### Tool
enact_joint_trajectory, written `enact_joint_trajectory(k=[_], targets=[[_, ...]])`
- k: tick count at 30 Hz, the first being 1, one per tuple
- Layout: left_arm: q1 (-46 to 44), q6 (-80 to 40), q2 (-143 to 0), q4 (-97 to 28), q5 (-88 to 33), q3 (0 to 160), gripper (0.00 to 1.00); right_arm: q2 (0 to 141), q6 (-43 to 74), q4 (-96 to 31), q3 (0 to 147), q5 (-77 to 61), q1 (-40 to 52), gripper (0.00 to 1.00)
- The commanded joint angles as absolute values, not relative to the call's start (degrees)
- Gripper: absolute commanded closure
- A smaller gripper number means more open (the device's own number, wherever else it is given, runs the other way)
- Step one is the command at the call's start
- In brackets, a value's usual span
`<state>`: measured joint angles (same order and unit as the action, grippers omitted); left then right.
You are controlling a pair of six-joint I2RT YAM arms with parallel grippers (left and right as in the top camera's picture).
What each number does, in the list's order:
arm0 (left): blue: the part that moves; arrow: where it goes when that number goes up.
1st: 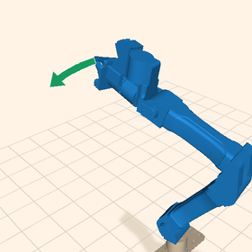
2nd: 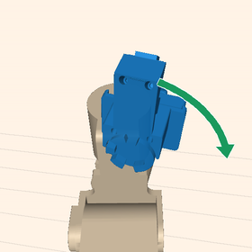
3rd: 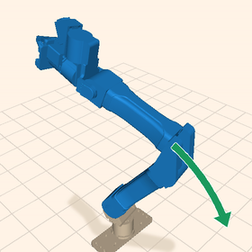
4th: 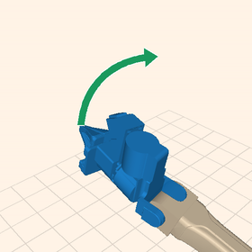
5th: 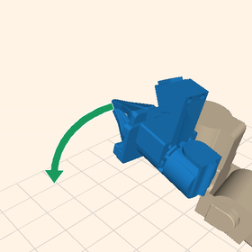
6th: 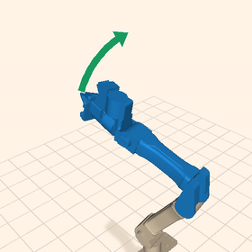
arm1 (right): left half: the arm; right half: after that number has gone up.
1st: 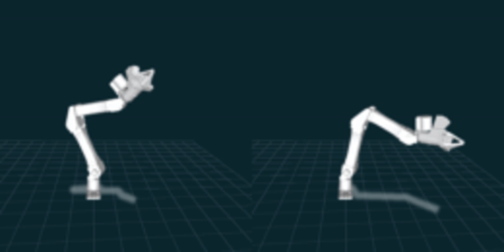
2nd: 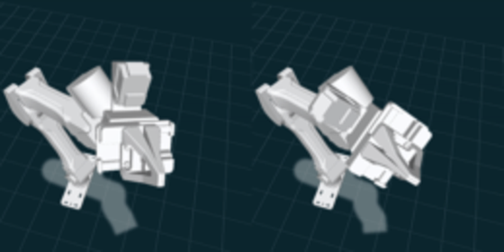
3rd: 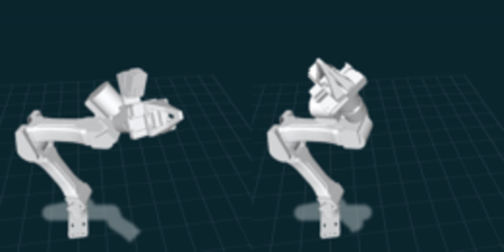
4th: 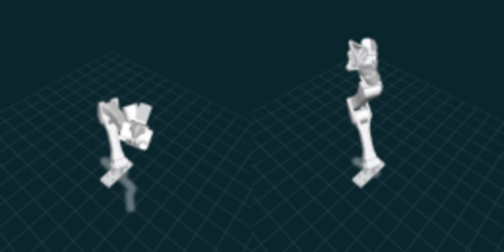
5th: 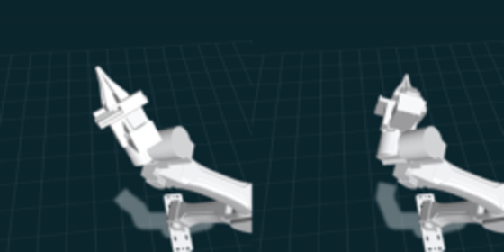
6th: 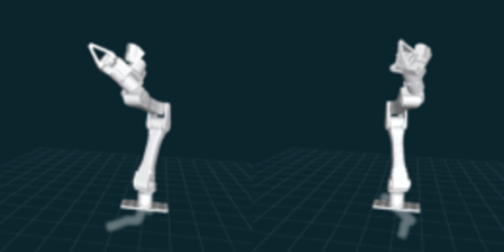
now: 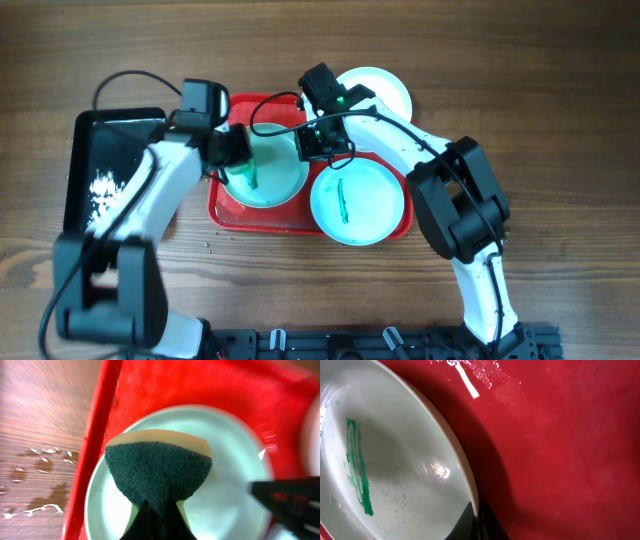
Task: Clean dirty plates on tray and stack at the side
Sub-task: 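Scrub the tilted plate with the sponge in the left gripper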
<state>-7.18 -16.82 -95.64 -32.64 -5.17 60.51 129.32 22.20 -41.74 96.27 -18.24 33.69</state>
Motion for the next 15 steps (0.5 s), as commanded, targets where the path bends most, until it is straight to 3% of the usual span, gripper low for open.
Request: enact_joint_trajectory(k=[1, 6, 9, 13, 15], targets=[[-7.9, -13.8, -102.1, -32.1, -2.9, 61.1, 0.96, 129.4, 21.2, -41.6, 97.3, -19.1, 33.4, 0.96], [-8.4, -13.0, -107.1, -36.2, -6.7, 61.0, 0.96, 129.6, 24.0, -40.4, 97.3, -18.6, 31.5, 0.96], [-8.9, -6.0, -107.9, -39.5, -18.6, 61.0, 0.96, 130.0, 23.9, -39.7, 97.1, -20.9, 30.5, 0.96], [-10.0, -3.5, -107.9, -35.3, -17.6, 61.0, 0.96, 130.0, 24.0, -39.6, 97.1, -20.9, 30.5, 0.96], [-10.0, -12.8, -107.9, -31.0, -5.1, 61.0, 0.96, 130.0, 24.0, -39.6, 97.1, -20.9, 30.5, 0.96]])
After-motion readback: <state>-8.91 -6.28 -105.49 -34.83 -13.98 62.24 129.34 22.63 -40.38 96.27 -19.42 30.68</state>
